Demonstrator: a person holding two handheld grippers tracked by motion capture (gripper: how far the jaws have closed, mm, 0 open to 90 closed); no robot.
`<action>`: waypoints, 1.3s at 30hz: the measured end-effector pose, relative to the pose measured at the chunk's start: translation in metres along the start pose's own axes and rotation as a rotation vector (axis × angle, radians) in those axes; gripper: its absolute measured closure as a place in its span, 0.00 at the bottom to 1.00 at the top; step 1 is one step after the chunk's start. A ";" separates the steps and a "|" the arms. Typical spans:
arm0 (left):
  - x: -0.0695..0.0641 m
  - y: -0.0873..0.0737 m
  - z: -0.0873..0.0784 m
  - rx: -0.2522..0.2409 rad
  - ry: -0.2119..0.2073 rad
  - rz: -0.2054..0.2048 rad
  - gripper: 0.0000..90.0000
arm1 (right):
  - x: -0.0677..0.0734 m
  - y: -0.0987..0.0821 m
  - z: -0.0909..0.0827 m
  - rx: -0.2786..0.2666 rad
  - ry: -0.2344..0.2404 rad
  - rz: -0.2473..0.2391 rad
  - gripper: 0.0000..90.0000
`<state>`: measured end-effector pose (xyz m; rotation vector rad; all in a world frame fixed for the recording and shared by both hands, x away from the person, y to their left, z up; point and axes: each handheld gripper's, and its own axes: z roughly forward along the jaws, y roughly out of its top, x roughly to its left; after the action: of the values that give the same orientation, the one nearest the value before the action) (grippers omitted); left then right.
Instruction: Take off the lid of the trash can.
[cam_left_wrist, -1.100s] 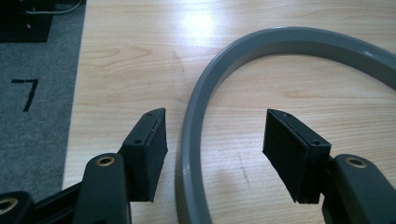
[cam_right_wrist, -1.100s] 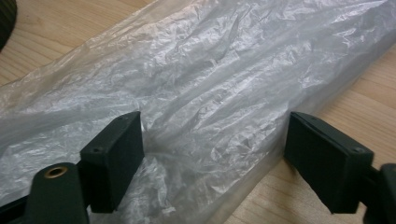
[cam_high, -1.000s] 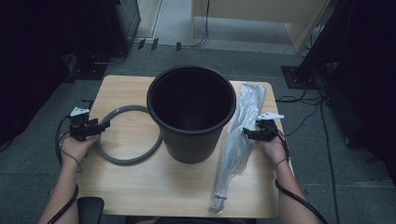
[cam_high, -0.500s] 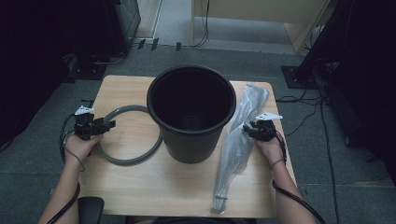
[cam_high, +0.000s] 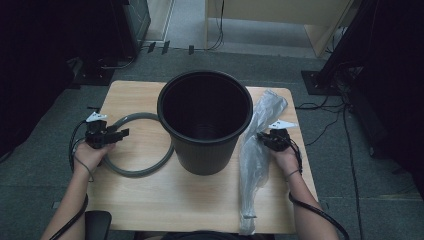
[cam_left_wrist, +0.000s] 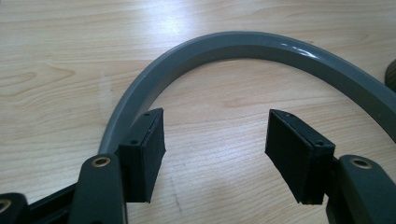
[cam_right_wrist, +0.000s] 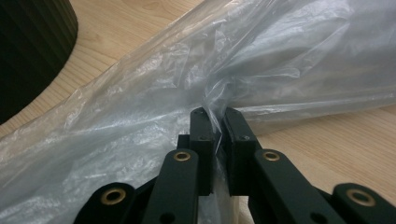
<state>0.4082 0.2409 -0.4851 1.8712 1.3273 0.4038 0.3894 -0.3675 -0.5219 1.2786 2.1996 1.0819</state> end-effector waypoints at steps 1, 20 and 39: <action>-0.001 0.001 0.001 0.002 -0.006 0.007 0.41 | -0.001 0.000 0.000 0.000 0.008 0.010 0.96; -0.007 0.048 -0.006 -0.014 -0.038 0.056 0.43 | 0.003 0.036 -0.046 -0.052 0.142 0.016 0.99; -0.025 0.104 -0.015 -0.069 -0.068 0.163 0.43 | 0.015 0.084 -0.102 -0.133 0.236 -0.057 0.99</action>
<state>0.4559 0.2102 -0.3926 1.9247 1.1064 0.4594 0.3641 -0.3738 -0.3914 1.0718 2.2705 1.3934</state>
